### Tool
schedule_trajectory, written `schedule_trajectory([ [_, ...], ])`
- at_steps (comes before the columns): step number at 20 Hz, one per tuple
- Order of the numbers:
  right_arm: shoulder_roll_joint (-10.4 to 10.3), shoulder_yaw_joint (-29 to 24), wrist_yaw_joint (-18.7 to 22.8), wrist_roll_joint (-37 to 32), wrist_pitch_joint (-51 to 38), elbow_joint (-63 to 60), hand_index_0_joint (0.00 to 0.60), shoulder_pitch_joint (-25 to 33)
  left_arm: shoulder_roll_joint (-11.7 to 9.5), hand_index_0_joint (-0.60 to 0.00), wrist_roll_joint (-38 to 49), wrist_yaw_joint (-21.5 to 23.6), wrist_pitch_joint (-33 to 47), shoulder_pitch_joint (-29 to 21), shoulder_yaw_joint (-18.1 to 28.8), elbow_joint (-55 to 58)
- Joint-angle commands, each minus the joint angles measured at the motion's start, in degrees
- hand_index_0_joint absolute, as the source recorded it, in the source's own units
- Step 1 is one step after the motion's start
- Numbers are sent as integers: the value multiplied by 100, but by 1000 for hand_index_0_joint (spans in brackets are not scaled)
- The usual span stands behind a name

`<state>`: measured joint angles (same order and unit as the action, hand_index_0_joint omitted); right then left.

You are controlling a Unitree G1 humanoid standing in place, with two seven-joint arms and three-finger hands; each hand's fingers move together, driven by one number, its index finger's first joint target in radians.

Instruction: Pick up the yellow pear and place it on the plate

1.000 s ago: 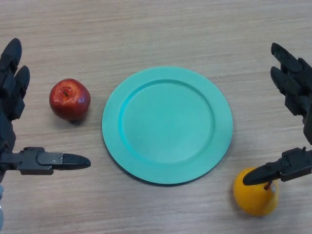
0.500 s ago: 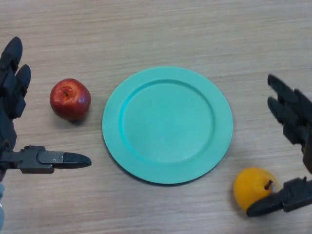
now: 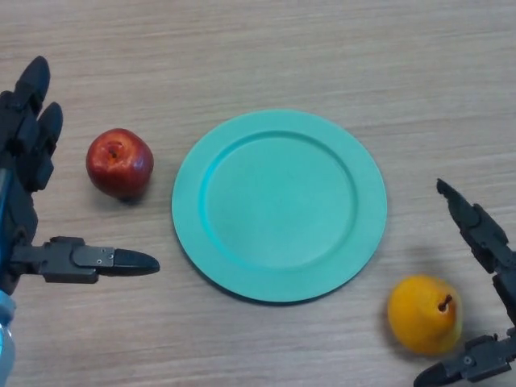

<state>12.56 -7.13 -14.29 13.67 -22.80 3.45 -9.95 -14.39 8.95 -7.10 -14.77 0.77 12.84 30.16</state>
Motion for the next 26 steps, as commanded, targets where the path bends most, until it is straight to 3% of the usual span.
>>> schedule_trajectory([
  [1, 204, -218, 774, 50, -1162, -133, 0, 254, -161, 0, 8, 65, 528, -124, 197, 246],
  [4, 223, 32, 1281, 193, -1318, -780, 0, 393, -177, 0, 80, 53, 498, -136, 227, 256],
  [8, 236, 201, 1504, 116, -1295, -1293, 0, 510, -190, 0, 70, -117, 399, -56, 286, 346],
  [10, 224, 213, 1446, 40, -1067, -1212, 300, 450, -182, 0, 101, -79, 398, -67, 300, 342],
  [11, 220, 214, 1408, 34, -902, -1149, 400, 402, -177, 0, 108, -61, 414, -65, 304, 342],
  [12, 206, 164, 1438, -38, -513, -967, 545, 336, -150, 0, 80, -39, 517, -25, 298, 328],
  [13, 192, 136, 1451, -133, -315, -854, 600, 301, -132, 0, 56, -20, 599, -5, 292, 310],
  [21, 71, 266, 830, -704, 532, 371, 600, 225, -125, 0, 159, -118, 586, 93, 414, 405],
  [26, -37, 832, 703, -824, 1227, 1118, 600, 895, -97, 0, 178, -167, 456, 170, 486, 511],
])
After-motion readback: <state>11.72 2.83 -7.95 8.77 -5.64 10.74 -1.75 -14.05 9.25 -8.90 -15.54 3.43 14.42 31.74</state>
